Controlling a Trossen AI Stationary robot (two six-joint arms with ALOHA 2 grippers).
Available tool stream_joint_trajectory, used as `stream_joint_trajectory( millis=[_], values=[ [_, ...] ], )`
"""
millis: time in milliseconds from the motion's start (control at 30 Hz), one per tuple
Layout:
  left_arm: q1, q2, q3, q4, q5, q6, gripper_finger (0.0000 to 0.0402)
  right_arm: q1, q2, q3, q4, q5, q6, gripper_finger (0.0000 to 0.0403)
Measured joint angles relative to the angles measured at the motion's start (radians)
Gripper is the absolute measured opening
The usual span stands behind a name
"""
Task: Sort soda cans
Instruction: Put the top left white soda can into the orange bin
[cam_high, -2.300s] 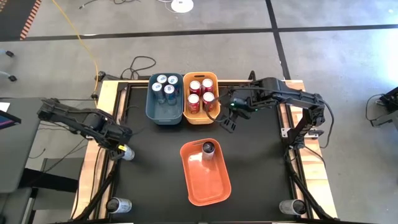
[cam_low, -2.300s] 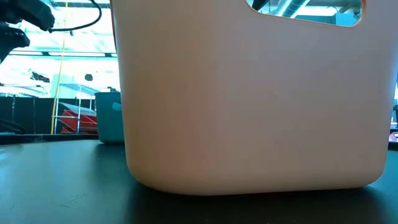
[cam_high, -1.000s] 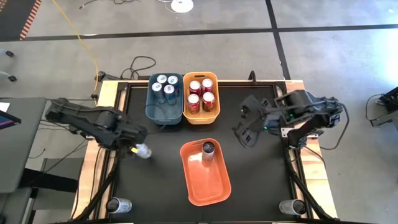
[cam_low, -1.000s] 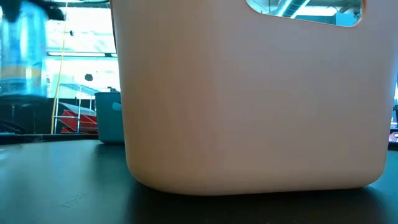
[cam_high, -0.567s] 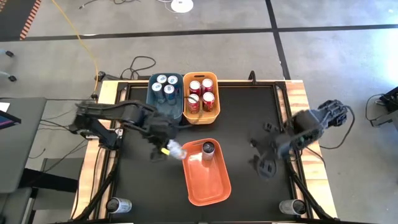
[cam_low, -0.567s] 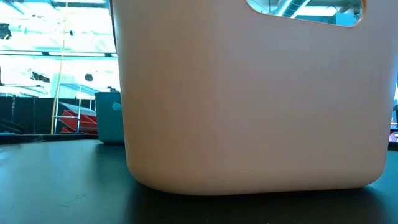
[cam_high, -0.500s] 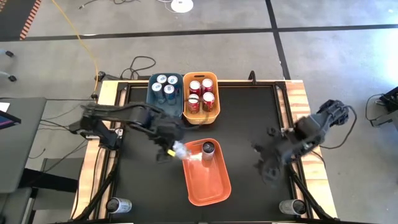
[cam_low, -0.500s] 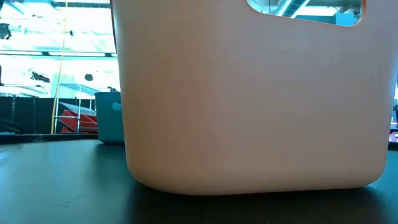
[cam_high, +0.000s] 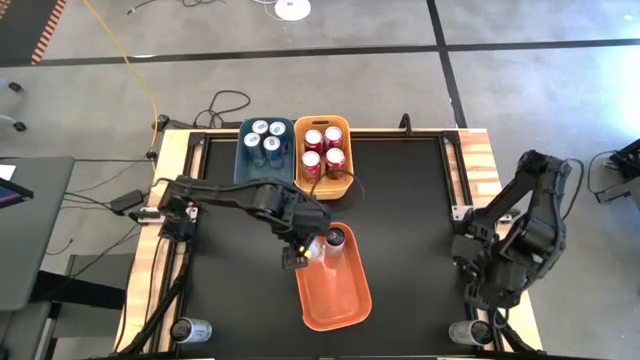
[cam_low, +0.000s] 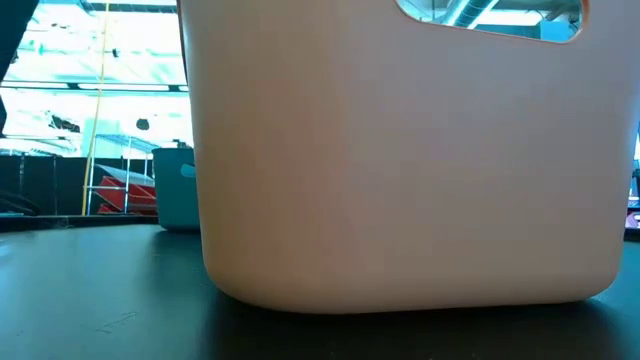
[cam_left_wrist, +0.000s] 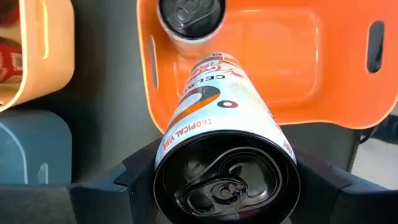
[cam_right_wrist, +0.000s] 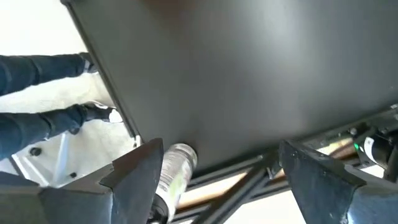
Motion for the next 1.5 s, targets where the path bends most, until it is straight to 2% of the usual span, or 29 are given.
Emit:
stream_joint_trajectory(
  millis=[133,367,900,1200,1400,1500],
  values=[
    [0.003,0.029,0.0,0.0,-0.004,0.017,0.025,0.034,0.0,-0.028,0.006,0.005,0.053,0.0336],
    [0.006,0.076,-0.001,-0.003,-0.098,0.042,0.025,0.08,0.002,-0.075,0.056,0.007,0.123,0.0336],
    [0.006,0.199,-0.004,0.003,-0.11,0.088,0.0263,0.12,0.036,-0.075,0.067,0.006,0.196,0.0336],
    [-0.002,0.223,-0.005,0.001,-0.099,0.094,0.0266,0.12,0.036,-0.075,0.052,0.006,0.19,0.0336],
    [-0.001,0.225,-0.005,0.014,0.012,0.129,0.0285,0.116,0.036,-0.075,0.052,0.006,0.155,0.0336],
    [-0.002,0.225,-0.005,0.055,0.009,0.132,0.0303,0.11,0.036,-0.075,0.052,0.006,0.151,0.0336]
  ],
)
